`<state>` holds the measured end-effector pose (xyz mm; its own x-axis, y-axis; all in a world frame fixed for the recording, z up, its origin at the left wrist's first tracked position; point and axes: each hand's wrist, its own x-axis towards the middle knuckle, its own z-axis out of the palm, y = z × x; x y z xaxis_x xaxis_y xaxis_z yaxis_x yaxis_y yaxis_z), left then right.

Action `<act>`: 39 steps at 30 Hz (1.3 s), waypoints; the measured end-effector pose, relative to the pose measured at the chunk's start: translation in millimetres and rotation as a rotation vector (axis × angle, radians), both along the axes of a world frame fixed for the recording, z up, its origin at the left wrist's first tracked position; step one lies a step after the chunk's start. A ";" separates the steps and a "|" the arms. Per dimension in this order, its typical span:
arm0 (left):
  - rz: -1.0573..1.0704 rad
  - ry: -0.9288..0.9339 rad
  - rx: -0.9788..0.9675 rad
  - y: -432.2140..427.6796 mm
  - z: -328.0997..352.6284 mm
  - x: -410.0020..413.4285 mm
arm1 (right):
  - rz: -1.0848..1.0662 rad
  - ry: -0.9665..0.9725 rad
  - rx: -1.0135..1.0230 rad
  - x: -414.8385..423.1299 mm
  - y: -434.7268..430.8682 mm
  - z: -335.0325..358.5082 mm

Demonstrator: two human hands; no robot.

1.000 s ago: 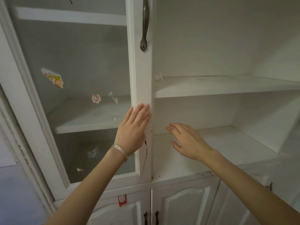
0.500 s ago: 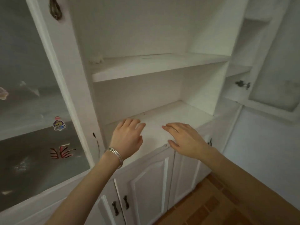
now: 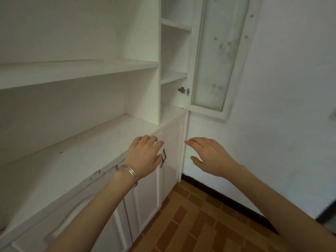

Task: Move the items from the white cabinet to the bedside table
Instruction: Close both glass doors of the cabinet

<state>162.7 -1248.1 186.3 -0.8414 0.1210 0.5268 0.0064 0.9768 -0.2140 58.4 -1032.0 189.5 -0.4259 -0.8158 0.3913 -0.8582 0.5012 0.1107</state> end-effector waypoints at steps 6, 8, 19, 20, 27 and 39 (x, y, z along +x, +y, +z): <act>-0.005 -0.033 0.015 89.2 -4.7 -75.2 | -0.035 0.031 0.023 -65.9 95.9 1.2; 0.006 -0.030 0.040 112.3 -3.4 -94.0 | -0.026 0.034 0.038 -86.5 119.3 2.5; 0.073 -0.065 0.029 157.5 -5.2 -185.5 | 0.045 0.118 0.009 -190.6 162.5 -7.2; 0.067 -0.062 0.022 157.7 -7.2 -195.1 | 0.050 0.130 0.006 -200.6 160.7 -10.5; 0.002 0.056 0.018 136.0 -10.0 -281.4 | 0.084 0.182 0.005 -290.2 142.3 -4.7; -0.042 0.124 0.001 109.6 23.5 -418.5 | 0.071 0.230 -0.030 -436.7 110.1 29.7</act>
<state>-255.7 -1138.4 209.7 -0.7641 0.1542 0.6264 0.0213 0.9765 -0.2144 -378.3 -921.9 219.2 -0.2644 -0.8272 0.4959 -0.8455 0.4462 0.2933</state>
